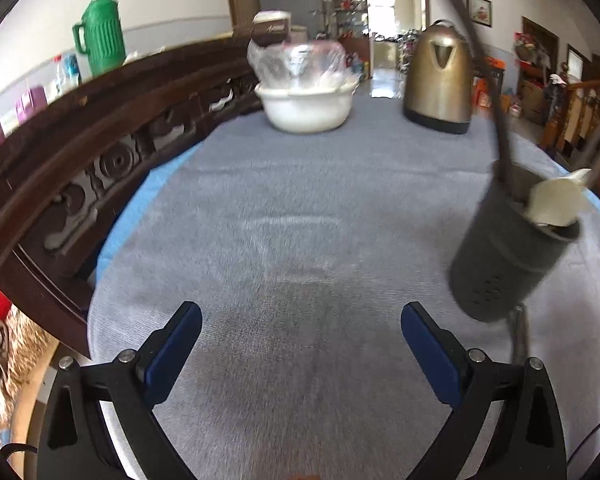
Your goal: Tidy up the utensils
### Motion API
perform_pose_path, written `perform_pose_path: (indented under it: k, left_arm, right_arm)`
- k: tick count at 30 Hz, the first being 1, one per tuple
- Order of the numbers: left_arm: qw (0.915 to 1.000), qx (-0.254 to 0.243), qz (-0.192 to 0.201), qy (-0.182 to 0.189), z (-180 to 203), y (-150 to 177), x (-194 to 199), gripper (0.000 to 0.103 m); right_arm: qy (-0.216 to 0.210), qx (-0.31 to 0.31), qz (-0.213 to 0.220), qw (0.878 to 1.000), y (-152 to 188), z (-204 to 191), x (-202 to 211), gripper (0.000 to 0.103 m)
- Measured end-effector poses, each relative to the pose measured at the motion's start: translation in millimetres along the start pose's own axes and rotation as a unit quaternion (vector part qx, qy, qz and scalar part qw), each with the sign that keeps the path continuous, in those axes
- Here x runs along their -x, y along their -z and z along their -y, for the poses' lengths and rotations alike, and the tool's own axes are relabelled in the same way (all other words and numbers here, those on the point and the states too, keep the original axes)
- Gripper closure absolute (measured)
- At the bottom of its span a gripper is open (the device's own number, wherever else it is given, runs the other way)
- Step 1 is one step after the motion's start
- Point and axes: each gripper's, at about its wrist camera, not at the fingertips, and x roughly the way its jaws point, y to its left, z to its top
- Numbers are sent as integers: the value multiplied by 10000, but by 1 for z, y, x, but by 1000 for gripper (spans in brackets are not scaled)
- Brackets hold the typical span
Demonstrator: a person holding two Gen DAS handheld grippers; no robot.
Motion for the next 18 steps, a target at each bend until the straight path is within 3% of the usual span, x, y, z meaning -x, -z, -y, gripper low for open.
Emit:
perform_pose_path:
  k: [8, 18]
  left_arm:
    - [9993, -101, 371, 0, -2, 3, 57, 3]
    - [9964, -134, 831, -81, -14, 12, 125, 3]
  right_arm:
    - [-678, 586, 451, 9950, 6, -58, 68, 33]
    - [-810, 851, 899, 9890, 17, -87, 131, 33]
